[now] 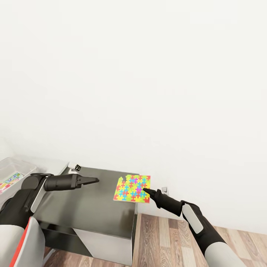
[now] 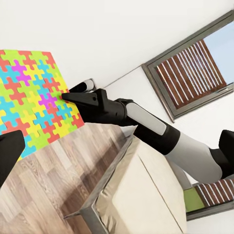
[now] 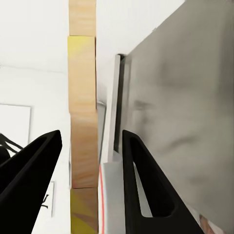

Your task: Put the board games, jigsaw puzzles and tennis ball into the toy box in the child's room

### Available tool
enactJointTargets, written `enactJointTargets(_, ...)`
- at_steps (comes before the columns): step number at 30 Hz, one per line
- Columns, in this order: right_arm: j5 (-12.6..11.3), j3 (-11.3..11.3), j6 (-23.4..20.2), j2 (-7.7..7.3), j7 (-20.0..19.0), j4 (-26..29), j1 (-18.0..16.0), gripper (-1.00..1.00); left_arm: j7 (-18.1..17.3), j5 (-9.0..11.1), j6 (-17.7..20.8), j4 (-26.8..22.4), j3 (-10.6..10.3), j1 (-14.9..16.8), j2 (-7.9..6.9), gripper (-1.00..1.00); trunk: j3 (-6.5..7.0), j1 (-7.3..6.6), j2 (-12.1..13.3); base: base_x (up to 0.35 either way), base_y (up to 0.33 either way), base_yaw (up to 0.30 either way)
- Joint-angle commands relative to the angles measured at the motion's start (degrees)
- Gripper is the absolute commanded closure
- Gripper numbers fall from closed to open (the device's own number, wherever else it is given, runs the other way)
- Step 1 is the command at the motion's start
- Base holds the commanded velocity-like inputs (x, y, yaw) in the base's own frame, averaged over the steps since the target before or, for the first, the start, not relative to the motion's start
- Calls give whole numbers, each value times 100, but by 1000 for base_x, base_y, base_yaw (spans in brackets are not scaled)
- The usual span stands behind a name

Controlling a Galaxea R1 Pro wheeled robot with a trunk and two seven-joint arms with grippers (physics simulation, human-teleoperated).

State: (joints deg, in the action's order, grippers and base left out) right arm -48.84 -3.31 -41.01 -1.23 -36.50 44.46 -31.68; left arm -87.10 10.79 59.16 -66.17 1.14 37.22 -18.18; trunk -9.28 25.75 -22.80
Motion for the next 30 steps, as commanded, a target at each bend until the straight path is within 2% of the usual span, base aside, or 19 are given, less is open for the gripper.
enactJointTargets(1, -24, -12, -22, -3, 2, 1, -5, 100, -18, 2, 61, -1, -1, 4, -2, -100, -2, 4, -11, 0, 0, 0)
enactJointTargets(16, -16, -12, -20, -2, 6, 1, -5, 100, -18, -6, 61, -1, -4, 4, -2, -100, 141, 4, -11, 0, 0, 0)
enactJointTargets(23, -26, -10, -20, -8, 2, 1, -5, 100, -18, -2, 61, -1, -3, 4, -2, -100, 205, 4, -11, -170, 0, 30)
enactJointTargets(30, -3, -6, -17, -1, 11, 1, -5, 100, -18, 2, 61, -1, 0, 4, -2, -100, 217, 4, -11, -39, 0, 17)
